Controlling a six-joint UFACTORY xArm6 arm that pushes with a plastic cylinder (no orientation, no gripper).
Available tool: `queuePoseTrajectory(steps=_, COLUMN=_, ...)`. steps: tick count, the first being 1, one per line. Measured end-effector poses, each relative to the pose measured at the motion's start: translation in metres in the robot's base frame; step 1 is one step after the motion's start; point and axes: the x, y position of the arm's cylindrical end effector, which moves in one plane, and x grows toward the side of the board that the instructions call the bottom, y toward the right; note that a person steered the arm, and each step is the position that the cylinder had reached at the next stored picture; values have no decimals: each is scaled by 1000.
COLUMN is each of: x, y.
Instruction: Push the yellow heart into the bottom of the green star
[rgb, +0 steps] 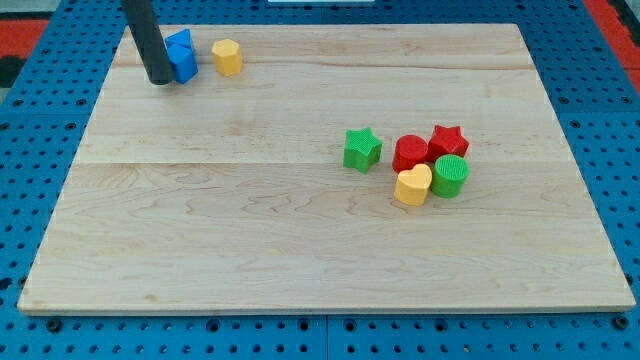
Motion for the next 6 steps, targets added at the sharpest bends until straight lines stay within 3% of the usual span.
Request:
queuePoseTrajectory(steps=1, x=80, y=35)
queuePoseTrajectory(steps=2, x=171, y=106)
queuePoseTrajectory(steps=3, x=226, y=183)
queuePoseTrajectory(steps=4, x=229, y=283)
queuePoseTrajectory(steps=5, x=195, y=365)
queuePoseTrajectory(steps=6, x=183, y=366)
